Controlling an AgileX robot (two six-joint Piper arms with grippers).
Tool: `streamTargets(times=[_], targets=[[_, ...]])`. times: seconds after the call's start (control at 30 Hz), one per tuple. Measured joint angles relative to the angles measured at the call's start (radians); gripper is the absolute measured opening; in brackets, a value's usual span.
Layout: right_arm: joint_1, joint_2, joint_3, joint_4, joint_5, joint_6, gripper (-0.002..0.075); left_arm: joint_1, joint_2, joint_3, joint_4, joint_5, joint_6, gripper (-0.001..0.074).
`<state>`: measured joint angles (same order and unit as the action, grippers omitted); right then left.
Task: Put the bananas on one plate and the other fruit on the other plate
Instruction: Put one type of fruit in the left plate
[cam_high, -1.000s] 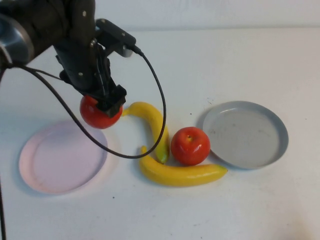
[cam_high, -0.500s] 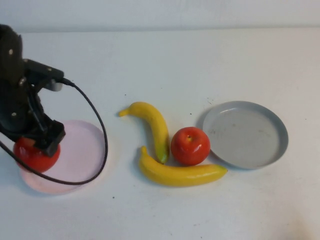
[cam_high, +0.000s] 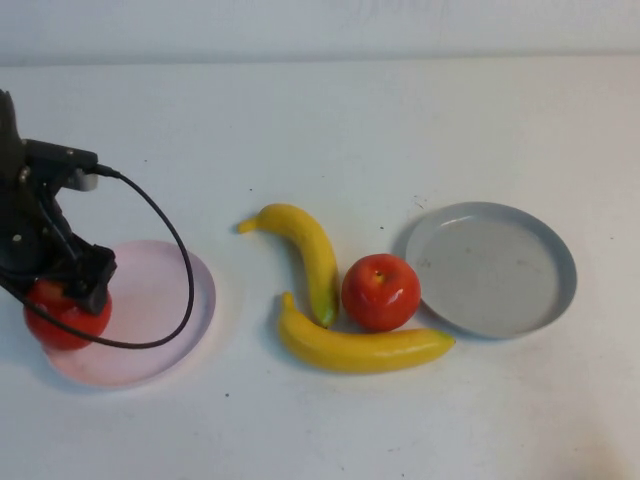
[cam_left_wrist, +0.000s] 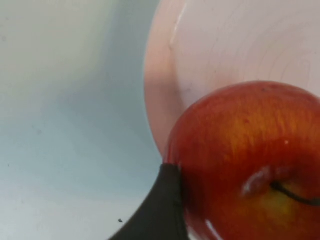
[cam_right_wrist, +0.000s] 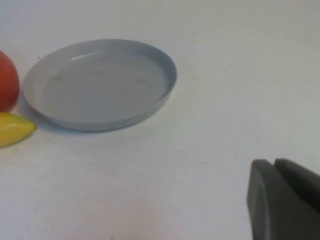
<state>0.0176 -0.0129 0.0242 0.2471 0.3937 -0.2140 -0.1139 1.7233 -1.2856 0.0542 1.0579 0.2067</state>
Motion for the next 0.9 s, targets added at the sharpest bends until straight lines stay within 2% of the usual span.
streamTargets(times=[0.2, 0.4, 0.5, 0.6, 0.77, 0.9], targets=[[0.0, 0.0, 0.0, 0.0, 0.0, 0.0, -0.0017, 0.0, 0.0, -0.015, -0.028, -0.012, -0.026, 0.0668], [0.0, 0.0, 0.0, 0.0, 0.0, 0.0, -0.0017, -0.002, -0.003, -0.132, -0.126, 0.073, -0.053, 0.0668], [0.0, 0.0, 0.0, 0.0, 0.0, 0.0, -0.0017, -0.042, -0.003, -0.196, -0.194, 0.095, -0.031, 0.0668], [0.0, 0.0, 0.0, 0.0, 0.0, 0.0, -0.0017, -0.134, -0.003, -0.232, -0.23, 0.087, 0.056, 0.0668], [0.0, 0.0, 0.0, 0.0, 0.0, 0.0, -0.0017, -0.347, 0.006, -0.239, -0.248, 0.033, 0.147, 0.0669], [0.0, 0.0, 0.0, 0.0, 0.0, 0.0, -0.0017, -0.462, 0.036, -0.239, -0.253, -0.008, 0.211, 0.0669]])
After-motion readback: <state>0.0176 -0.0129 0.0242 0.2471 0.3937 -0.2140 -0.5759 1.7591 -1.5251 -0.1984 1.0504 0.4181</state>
